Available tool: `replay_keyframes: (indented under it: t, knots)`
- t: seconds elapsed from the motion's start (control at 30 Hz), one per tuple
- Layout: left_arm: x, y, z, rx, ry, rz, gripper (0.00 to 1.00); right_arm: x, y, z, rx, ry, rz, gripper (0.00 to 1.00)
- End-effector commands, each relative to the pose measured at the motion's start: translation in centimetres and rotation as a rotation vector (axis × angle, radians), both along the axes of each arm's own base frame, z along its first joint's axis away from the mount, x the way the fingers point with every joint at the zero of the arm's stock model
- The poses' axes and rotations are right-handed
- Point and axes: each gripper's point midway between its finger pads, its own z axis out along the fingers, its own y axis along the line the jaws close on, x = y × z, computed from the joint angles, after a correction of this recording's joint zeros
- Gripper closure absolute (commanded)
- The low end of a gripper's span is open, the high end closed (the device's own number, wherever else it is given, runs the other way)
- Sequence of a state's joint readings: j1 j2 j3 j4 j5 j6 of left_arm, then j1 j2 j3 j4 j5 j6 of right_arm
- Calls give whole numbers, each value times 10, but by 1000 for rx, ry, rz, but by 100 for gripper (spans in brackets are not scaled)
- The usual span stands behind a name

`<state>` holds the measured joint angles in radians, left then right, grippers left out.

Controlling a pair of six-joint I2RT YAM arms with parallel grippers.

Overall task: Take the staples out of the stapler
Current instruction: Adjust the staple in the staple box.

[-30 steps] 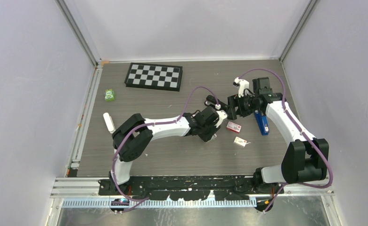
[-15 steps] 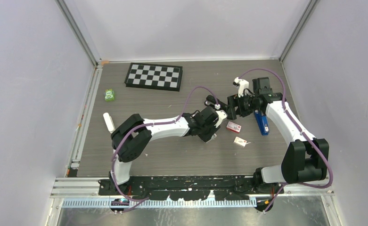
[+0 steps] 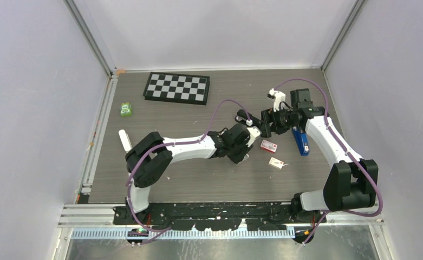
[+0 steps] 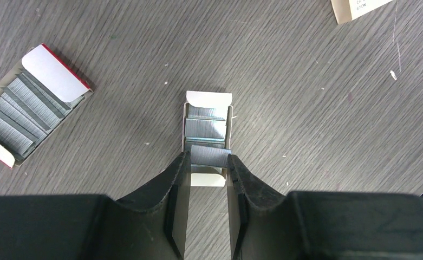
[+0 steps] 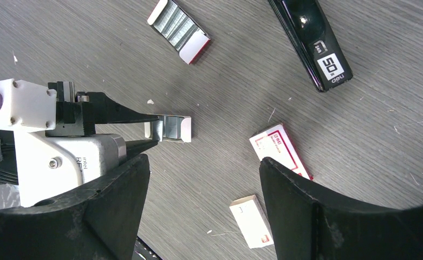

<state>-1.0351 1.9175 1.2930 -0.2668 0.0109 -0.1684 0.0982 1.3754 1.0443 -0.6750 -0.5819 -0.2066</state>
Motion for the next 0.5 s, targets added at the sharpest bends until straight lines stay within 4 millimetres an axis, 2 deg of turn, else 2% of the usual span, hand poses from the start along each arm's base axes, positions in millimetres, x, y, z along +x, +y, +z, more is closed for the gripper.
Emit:
replay_keyframes:
  t: [0.0, 0.47]
  knots:
    - [13, -28, 47, -174, -88, 11, 76, -6, 17, 16, 65, -1, 56, 21]
    - [19, -26, 51, -188, -115, 55, 76, -6, 17, 16, 67, -1, 56, 21]
